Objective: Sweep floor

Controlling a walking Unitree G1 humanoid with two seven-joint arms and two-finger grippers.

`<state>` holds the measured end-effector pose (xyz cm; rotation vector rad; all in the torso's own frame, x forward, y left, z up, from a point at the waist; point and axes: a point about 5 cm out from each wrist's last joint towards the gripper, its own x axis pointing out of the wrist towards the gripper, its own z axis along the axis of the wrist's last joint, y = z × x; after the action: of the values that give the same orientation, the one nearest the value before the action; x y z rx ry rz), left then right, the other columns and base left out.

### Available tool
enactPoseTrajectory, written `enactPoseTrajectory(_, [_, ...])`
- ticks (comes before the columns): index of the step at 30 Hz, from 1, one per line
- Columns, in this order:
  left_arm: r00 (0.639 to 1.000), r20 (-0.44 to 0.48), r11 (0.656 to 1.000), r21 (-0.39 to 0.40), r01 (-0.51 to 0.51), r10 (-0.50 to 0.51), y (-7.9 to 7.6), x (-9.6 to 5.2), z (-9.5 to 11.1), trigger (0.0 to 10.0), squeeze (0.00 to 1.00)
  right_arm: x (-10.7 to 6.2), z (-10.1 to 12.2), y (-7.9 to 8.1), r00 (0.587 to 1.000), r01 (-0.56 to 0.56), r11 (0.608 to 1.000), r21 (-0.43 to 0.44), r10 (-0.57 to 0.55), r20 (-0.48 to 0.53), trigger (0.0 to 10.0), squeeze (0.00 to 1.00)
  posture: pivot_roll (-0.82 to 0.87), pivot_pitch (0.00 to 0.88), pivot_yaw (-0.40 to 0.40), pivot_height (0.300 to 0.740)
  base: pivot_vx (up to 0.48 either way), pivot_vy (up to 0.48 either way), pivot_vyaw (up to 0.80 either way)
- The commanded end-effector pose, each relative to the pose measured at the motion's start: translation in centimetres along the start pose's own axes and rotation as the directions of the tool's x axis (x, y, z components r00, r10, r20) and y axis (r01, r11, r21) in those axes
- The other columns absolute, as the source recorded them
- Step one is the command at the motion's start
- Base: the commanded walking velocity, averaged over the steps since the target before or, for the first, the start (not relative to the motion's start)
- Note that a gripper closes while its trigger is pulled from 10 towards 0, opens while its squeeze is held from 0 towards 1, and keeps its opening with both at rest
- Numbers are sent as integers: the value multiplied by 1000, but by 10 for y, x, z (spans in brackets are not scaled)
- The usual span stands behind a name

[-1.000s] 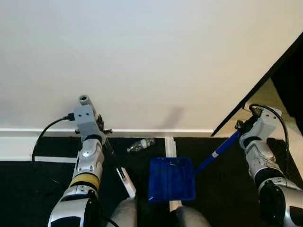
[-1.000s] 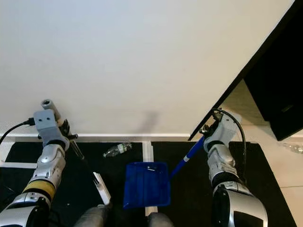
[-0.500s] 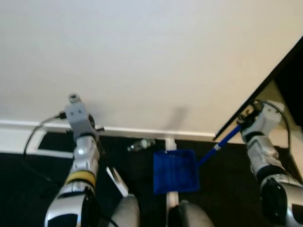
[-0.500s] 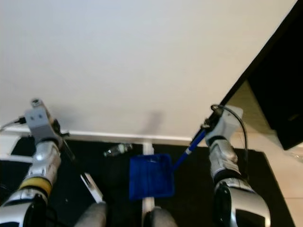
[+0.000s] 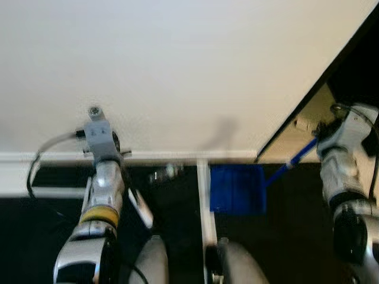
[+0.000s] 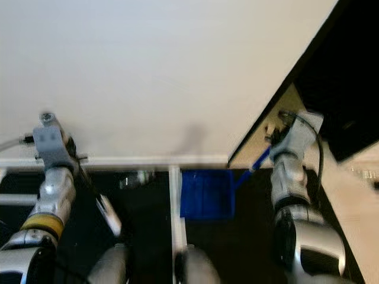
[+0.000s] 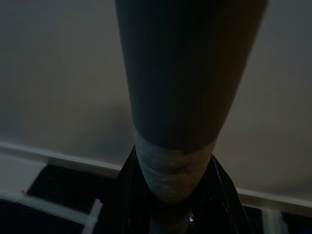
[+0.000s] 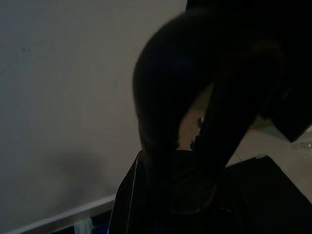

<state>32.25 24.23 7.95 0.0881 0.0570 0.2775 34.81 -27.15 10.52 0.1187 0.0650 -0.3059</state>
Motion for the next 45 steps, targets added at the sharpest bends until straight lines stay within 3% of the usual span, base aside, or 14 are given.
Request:
enactPoseTrajectory(1, [999,47,999,29,24,-26,5,1,7,10000,0,3,6,-7,1000,19,1000,14,-19,3,10000,0,106,260,-97,740,0,0,0])
enactPoseTrajectory(10, [963,228,986,112,122,-145,14,8,46,10000,0,14,39,-16,998,26,1000,3,-26,62,10000,0,147,388,-101,740,0,0,0])
enactPoseTrajectory(16, [944,271,979,119,163,-190,17,9,57,10000,0,19,55,-8,993,13,999,45,-18,118,10000,0,152,407,-88,740,0,0,0])
enactPoseTrajectory(17, [936,282,975,122,184,-211,18,10,60,10000,0,21,61,-2,989,-17,996,86,4,148,10000,0,158,408,-85,740,0,0,0])
enactPoseTrajectory(23, [924,303,970,129,205,-235,16,13,67,10000,0,22,64,12,984,-71,987,143,46,174,10000,0,162,417,-86,740,0,0,0])
enactPoseTrajectory(27, [914,312,964,136,229,-261,12,16,72,10000,0,21,53,20,989,-87,985,146,67,135,10000,0,166,416,-87,740,0,0,0])
enactPoseTrajectory(34, [912,289,953,165,252,-291,3,19,71,10000,0,13,26,28,994,-91,996,1,91,59,10000,0,193,433,-75,740,0,0,0])
enactPoseTrajectory(39, [895,285,934,205,293,-343,-7,21,73,10000,0,8,13,33,996,-74,997,-17,75,48,10000,0,200,440,-63,740,0,0,0])
enactPoseTrajectory(45, [868,268,897,271,348,-418,-25,27,80,10000,0,-7,-15,62,993,-120,990,-78,121,8,10000,0,184,441,-50,740,0,0,0])
